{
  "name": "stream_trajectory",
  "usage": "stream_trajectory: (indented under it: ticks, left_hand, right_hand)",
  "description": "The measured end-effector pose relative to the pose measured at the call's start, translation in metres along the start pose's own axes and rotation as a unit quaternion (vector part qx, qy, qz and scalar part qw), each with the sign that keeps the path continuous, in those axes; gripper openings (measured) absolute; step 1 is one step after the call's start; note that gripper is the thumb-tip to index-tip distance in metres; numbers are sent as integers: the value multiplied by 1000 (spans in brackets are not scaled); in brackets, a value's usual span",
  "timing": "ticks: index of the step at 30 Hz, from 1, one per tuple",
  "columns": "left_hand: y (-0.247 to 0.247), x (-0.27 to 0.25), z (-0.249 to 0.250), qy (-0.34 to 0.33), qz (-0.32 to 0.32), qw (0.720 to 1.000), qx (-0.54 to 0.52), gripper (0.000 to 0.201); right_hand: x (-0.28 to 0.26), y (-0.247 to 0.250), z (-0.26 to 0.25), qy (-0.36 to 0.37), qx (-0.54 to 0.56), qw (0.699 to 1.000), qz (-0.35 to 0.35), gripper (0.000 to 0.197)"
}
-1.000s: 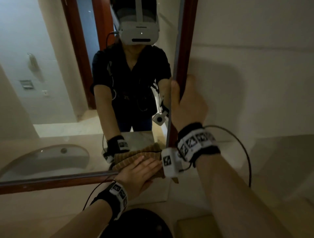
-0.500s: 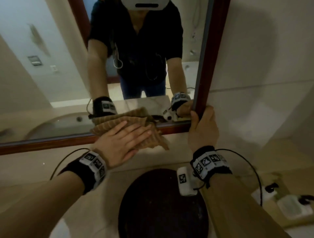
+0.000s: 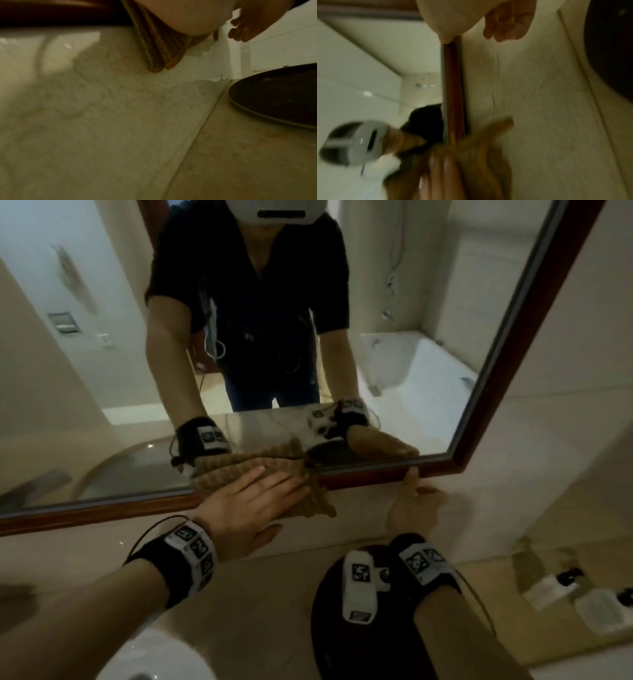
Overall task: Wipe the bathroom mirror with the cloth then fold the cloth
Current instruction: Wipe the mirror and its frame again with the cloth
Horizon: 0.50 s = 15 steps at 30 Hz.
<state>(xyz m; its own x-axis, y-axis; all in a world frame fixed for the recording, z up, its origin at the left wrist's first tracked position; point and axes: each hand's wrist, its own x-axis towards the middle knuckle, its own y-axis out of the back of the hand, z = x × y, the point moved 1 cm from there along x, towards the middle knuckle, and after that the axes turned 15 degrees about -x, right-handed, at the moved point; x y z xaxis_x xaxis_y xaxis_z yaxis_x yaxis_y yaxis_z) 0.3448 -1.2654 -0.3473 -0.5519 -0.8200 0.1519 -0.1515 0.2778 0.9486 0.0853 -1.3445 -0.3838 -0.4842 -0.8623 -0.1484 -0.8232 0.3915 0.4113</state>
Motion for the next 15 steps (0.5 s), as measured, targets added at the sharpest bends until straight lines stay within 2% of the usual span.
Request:
stream_trajectory:
  ticks: [2,4,7,10,12,15]
  left_hand:
    - [14,2,-17,-51,-27,998,-9,65]
    - [37,6,-33,-90,-45,995,1,63]
    - [89,19,-59,-128,11,991,27,58]
    - [169,43,-88,-178,73,977,87,55]
    - [238,63,-107,-154,112,971,145,56]
    - [327,82,-117,-55,190,962,187,57]
  right_hand:
    - [-35,-34,-12,42,-3,995,-89,60]
    - [-63,-54,-31,-14,16,988,-156,50]
    - [-72,-51,-51,-125,-11,962,-243,53]
    - [-58,-38,-58,-125,-94,945,-286,51]
    - [-52,-30,-62,-121,-95,942,-299,49]
    - [-56,-28,-67,-117,-93,941,-303,51]
